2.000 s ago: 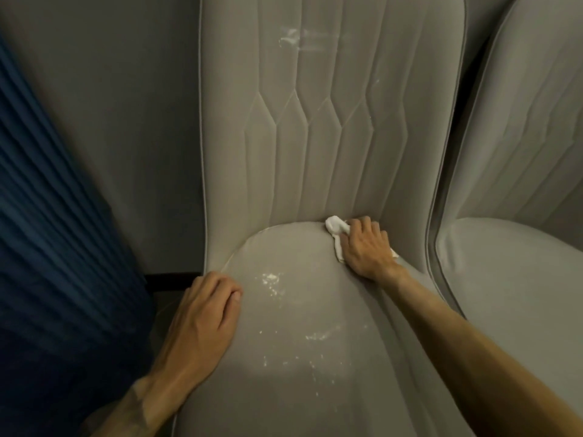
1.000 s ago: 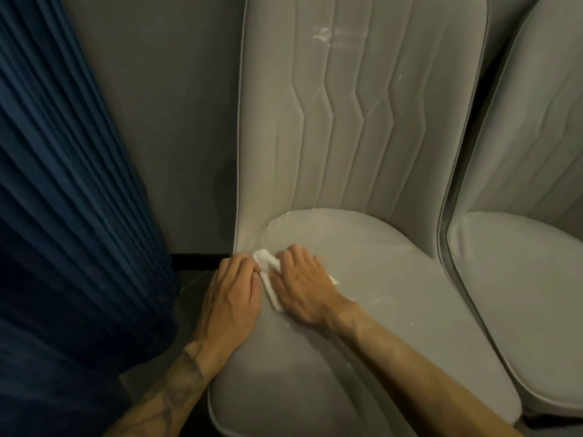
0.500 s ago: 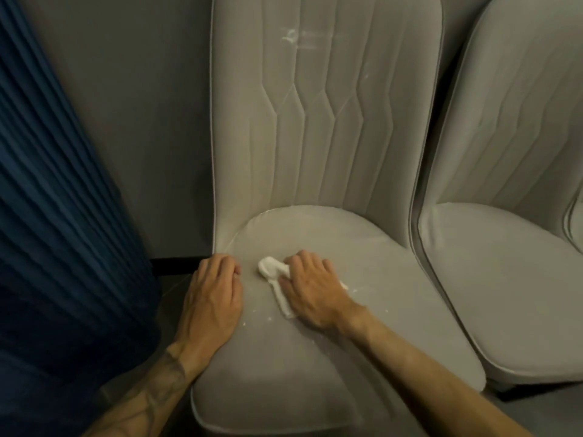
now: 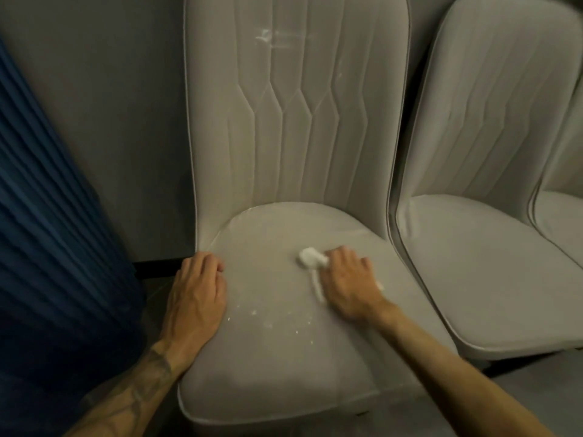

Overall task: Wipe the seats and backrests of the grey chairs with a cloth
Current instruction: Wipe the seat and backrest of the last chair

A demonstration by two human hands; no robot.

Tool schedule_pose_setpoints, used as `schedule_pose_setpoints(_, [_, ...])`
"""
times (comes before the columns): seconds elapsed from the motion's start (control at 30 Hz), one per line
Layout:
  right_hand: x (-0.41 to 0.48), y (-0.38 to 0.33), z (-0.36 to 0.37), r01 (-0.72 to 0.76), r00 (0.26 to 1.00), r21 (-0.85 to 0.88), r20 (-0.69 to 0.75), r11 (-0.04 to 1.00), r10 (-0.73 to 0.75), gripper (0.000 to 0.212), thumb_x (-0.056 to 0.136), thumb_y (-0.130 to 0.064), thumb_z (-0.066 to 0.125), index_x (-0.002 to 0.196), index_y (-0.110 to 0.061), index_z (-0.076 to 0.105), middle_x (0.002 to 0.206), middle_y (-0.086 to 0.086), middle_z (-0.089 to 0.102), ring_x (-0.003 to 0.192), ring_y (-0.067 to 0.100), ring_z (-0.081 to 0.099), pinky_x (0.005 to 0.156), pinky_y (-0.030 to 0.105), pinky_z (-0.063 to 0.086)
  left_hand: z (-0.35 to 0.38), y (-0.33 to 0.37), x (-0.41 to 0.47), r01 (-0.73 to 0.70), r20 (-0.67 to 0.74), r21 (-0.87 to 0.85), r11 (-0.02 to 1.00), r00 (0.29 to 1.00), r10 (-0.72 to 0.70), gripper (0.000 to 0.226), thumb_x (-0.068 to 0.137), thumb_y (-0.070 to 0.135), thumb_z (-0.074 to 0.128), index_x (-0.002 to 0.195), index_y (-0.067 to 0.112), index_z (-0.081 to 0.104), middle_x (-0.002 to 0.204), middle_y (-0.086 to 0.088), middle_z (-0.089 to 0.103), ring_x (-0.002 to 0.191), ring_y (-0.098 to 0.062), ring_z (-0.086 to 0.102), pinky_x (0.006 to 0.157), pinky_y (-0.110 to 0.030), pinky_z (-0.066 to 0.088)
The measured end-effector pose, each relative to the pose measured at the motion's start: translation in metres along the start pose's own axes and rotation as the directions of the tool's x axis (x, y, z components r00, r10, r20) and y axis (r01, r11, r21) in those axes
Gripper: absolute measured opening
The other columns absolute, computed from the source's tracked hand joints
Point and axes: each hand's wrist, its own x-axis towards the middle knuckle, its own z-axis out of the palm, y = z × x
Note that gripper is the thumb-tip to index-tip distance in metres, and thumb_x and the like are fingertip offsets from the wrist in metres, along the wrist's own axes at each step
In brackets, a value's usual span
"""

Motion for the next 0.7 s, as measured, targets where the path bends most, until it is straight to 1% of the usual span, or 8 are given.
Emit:
schedule_pose_setpoints(0.07, [0.003,0.041,-0.011,-0.237,0.971,-0.062,0.027,0.97,0.239,0.034,0.105,-0.038,0.032,0.125,-0.015,0.045,0.126,0.009,0.046,0.118,0.032,0.046,0.095,0.045,0.035,0.001,0.001,0.001,0.002,0.002,0.008,1.0,1.0,-0.002,0.029,0.099,0.028,0.026,0.094,0.015,0.051,0.099,-0.008,0.054,0.091,-0.024,0.047,0.078,-0.043,0.044])
schedule_pose_setpoints(0.13, [0.003,0.025,-0.011,-0.289,0.957,-0.078,0.01,0.954,0.29,0.034,0.104,-0.038,0.032,0.123,-0.013,0.045,0.127,0.011,0.047,0.116,0.032,0.046,0.094,0.045,0.037,0.001,0.001,0.001,0.011,0.001,0.023,1.0,1.0,-0.011,0.029,0.099,0.027,0.027,0.093,0.013,0.052,0.099,-0.009,0.054,0.091,-0.026,0.047,0.079,-0.047,0.046])
schedule_pose_setpoints(0.23, [-0.006,-0.057,0.008,-0.01,1.0,0.037,-0.011,0.999,0.011,0.032,0.103,-0.038,0.03,0.115,-0.015,0.049,0.114,0.009,0.051,0.103,0.032,0.049,0.085,0.046,0.037,0.001,0.0,0.001,0.01,0.004,0.018,1.0,1.0,-0.01,0.029,0.099,0.027,0.028,0.094,0.014,0.053,0.099,-0.008,0.054,0.091,-0.025,0.047,0.08,-0.048,0.047])
schedule_pose_setpoints(0.33, [-0.02,-0.08,0.007,0.235,0.972,0.083,-0.041,0.969,-0.232,0.035,0.102,-0.043,0.028,0.114,-0.019,0.051,0.108,0.005,0.051,0.096,0.027,0.047,0.081,0.044,0.038,0.001,-0.002,0.001,-0.009,-0.005,0.016,1.0,1.0,0.009,0.027,0.099,0.027,0.03,0.095,0.014,0.053,0.1,-0.009,0.055,0.092,-0.026,0.049,0.08,-0.047,0.047])
schedule_pose_setpoints(0.4, [-0.015,-0.034,0.0,0.131,0.991,0.057,-0.025,0.99,-0.13,0.033,0.104,-0.04,0.03,0.123,-0.02,0.048,0.117,0.004,0.049,0.105,0.027,0.046,0.086,0.043,0.034,0.002,-0.003,0.0,0.003,-0.006,-0.001,1.0,1.0,-0.003,0.021,0.099,0.025,0.033,0.094,0.016,0.051,0.099,-0.005,0.054,0.091,-0.023,0.046,0.079,-0.043,0.045])
schedule_pose_setpoints(0.5, [-0.009,0.04,-0.01,-0.239,0.971,-0.025,0.015,0.971,0.24,0.033,0.105,-0.038,0.031,0.128,-0.017,0.044,0.127,0.007,0.047,0.115,0.03,0.046,0.093,0.042,0.034,0.005,-0.002,0.001,-0.004,-0.014,-0.001,1.0,1.0,0.004,0.018,0.1,0.023,0.035,0.093,0.017,0.05,0.098,-0.003,0.053,0.09,-0.02,0.044,0.079,-0.039,0.041])
schedule_pose_setpoints(0.57, [-0.01,0.031,-0.009,-0.323,0.946,-0.045,-0.015,0.945,0.322,0.033,0.105,-0.038,0.032,0.123,-0.015,0.046,0.124,0.009,0.047,0.112,0.032,0.047,0.092,0.044,0.036,0.006,-0.003,0.001,-0.004,-0.017,0.002,1.0,1.0,0.004,0.017,0.1,0.021,0.035,0.093,0.017,0.05,0.098,-0.002,0.052,0.09,-0.02,0.044,0.078,-0.041,0.042])
schedule_pose_setpoints(0.7, [-0.037,-0.05,0.012,0.066,0.996,0.08,-0.067,0.995,-0.061,0.033,0.103,-0.042,0.031,0.118,-0.019,0.05,0.109,0.004,0.052,0.097,0.028,0.049,0.081,0.045,0.039,0.006,-0.004,0.0,0.007,-0.026,-0.009,1.0,1.0,-0.007,0.015,0.106,0.011,0.043,0.095,0.019,0.049,0.099,-0.002,0.052,0.091,-0.019,0.045,0.079,-0.041,0.043])
